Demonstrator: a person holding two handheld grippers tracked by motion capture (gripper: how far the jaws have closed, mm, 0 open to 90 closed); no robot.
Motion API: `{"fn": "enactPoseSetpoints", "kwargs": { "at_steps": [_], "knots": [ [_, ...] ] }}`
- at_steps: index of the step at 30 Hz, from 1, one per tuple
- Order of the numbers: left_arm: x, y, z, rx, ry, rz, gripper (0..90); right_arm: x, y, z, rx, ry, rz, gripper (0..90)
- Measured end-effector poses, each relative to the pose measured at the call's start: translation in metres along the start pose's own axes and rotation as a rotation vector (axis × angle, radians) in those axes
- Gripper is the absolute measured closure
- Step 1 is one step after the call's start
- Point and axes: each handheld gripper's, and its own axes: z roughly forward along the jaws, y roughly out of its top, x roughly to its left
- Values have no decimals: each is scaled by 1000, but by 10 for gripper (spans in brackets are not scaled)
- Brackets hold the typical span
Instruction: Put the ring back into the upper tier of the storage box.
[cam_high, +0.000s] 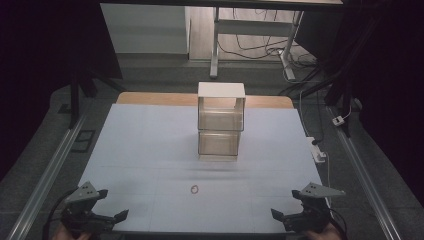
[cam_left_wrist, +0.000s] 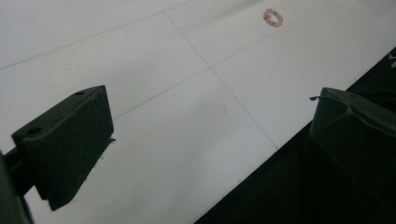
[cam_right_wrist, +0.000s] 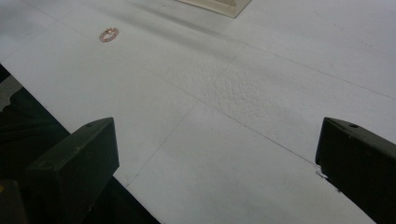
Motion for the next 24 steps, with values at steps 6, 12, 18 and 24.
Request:
{"fn": "enactPoseSetpoints", "kwargs": {
  "at_steps": [6,12,18,24],
  "knots": [
    [-2,3,2,-11,-21,12,0,1,0,1,11,-4,-6,0],
    [-2,6,4,-25,-40,14,0,1,1,1,18,-4,-12,0],
    [-3,10,9,-24,-60,29,0,2,1,2,22,-4,-16,0],
    [-6,15,14,-24,-77,46,0,3,1,2,28,-4,-19,0]
  ]
}}
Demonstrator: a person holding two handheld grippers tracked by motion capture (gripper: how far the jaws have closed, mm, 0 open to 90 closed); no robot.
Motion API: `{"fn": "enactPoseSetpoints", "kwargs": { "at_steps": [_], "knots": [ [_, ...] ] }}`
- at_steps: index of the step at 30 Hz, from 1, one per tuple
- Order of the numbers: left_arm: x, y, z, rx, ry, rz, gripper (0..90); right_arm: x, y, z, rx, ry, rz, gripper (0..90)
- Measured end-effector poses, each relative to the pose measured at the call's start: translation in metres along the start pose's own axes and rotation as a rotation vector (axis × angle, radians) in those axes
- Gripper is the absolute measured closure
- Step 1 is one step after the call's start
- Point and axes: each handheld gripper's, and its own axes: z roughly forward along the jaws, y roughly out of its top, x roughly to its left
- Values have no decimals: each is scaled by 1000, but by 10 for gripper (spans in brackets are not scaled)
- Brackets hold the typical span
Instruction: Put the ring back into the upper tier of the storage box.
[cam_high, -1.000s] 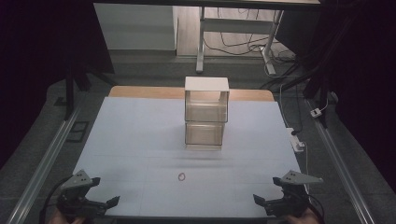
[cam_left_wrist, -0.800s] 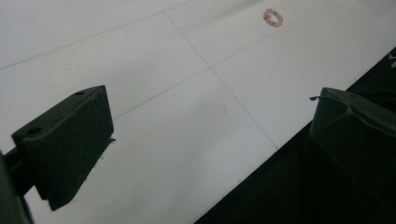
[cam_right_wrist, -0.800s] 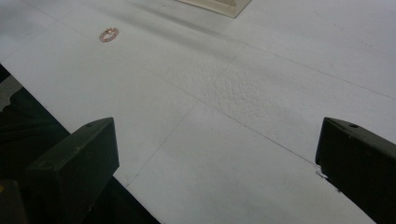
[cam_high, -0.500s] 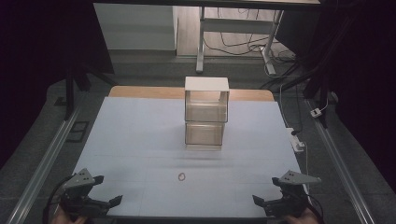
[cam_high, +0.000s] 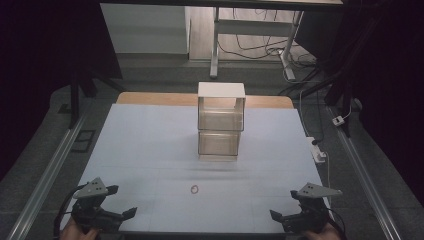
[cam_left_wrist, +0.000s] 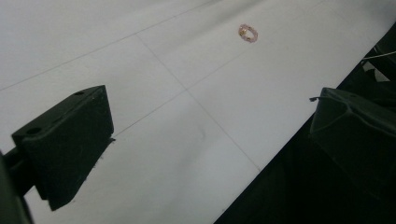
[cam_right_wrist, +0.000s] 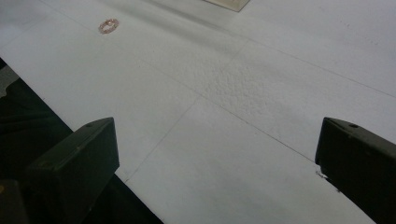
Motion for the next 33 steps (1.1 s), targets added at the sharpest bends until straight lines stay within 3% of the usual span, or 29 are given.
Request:
{"fn": "enactPoseSetpoints", "kwargs": {
  "at_steps": [12,17,22,33],
  "knots": [
    [-1,8,15,3,-58,36,0,1,0,1,11,-2,-11,0],
    [1,10,20,-20,-90,39,0,1,0,1,15,1,-16,0],
    [0,14,26,-48,-102,49,0,1,1,2,19,3,-16,0],
    [-6,28,48,-24,-101,77,0,1,1,3,22,1,-16,0]
  ]
}}
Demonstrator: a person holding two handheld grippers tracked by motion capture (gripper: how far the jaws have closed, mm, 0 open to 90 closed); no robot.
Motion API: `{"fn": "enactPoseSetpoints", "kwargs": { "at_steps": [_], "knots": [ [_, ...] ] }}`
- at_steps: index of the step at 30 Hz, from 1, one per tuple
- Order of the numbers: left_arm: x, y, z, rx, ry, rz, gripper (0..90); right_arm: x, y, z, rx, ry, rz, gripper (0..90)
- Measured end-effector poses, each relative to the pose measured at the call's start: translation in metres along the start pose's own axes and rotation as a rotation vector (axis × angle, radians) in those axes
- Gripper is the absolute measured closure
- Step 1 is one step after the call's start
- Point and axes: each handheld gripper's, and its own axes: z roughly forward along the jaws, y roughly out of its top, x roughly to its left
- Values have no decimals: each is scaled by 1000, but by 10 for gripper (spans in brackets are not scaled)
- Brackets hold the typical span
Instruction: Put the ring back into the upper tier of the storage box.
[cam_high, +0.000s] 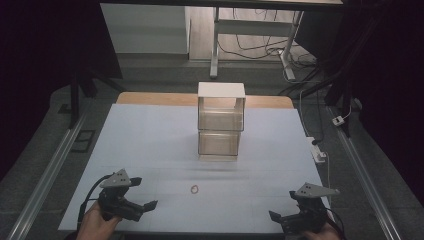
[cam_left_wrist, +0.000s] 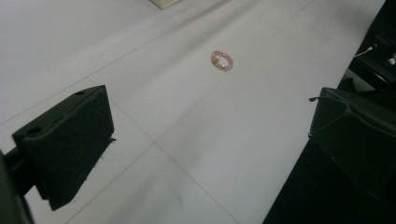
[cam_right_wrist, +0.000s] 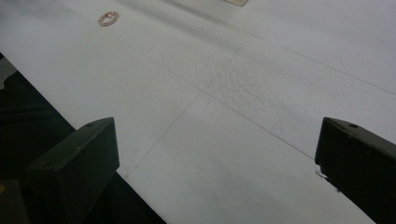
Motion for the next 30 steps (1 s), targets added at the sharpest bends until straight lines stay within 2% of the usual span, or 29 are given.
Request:
{"fn": "enactPoseSetpoints", "kwargs": {
  "at_steps": [6,10,18,22,25,30],
  "knots": [
    [-1,11,15,19,7,22,0,0,0,0,3,-3,-2,0],
    [1,18,24,26,2,21,0,0,0,0,4,-3,-2,0],
    [2,31,41,44,29,21,0,1,0,1,7,-4,-4,0],
    [5,39,51,47,-6,6,1,0,0,1,8,-4,-4,0],
    [8,44,58,57,-31,13,1,0,0,1,8,-4,-5,0],
    [10,52,72,70,-37,12,1,0,0,1,10,-4,-5,0]
  ]
}}
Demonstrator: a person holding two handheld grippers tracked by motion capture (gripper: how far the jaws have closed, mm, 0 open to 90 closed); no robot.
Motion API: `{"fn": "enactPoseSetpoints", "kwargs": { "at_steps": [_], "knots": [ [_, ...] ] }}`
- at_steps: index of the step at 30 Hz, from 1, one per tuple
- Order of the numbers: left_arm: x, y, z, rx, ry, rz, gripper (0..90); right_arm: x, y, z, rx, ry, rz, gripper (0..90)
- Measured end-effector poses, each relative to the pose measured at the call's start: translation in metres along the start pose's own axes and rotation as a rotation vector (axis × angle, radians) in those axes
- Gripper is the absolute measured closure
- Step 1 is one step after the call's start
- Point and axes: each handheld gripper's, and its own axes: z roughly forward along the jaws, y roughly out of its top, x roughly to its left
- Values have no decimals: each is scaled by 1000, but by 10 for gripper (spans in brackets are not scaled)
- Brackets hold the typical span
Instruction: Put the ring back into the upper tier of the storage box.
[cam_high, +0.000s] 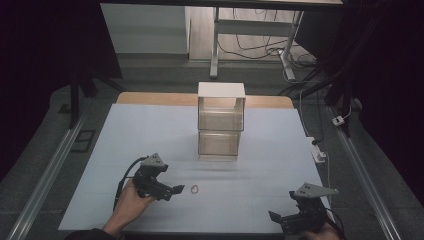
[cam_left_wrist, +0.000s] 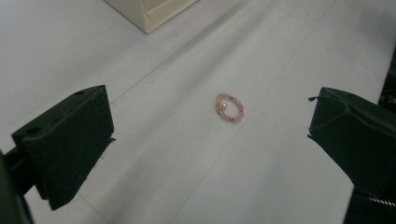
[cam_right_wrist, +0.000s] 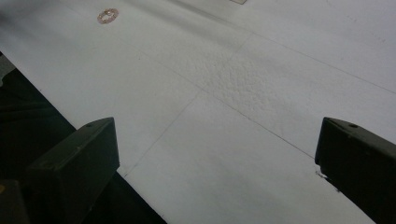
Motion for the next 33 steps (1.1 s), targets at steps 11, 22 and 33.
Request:
{"fn": "enactPoseSetpoints", "kwargs": {
  "at_steps": [11,22,33],
  "knots": [
    [0,13,34,78,33,71,1,0,0,0,8,1,-5,0],
    [-4,16,71,195,94,131,2,0,0,0,9,5,-8,0],
    [-5,14,75,211,127,155,169,0,0,0,8,9,-7,0]
  ]
}}
